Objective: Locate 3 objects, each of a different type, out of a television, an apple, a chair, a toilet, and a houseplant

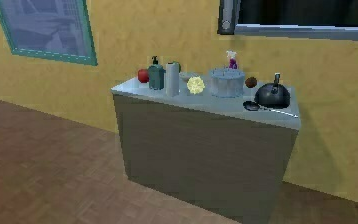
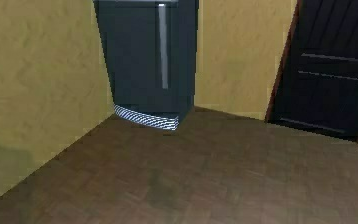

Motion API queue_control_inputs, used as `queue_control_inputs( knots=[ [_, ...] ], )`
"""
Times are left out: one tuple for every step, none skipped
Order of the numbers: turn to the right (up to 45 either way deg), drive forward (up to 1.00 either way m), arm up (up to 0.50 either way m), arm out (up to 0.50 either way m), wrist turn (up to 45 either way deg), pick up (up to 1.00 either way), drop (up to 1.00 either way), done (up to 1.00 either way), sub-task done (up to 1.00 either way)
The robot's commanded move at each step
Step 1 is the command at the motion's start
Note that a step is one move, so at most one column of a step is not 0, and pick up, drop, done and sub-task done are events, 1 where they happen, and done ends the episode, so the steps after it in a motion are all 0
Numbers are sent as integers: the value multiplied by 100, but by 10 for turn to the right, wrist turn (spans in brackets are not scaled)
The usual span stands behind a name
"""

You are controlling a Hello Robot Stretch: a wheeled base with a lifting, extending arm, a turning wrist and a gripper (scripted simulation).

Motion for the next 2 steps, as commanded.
queue_control_inputs(
  knots=[
    [90, 0, 0, 0, 0, 0, 0, 0, 0],
    [0, 55, 0, 0, 0, 0, 0, 0, 0]
  ],
)
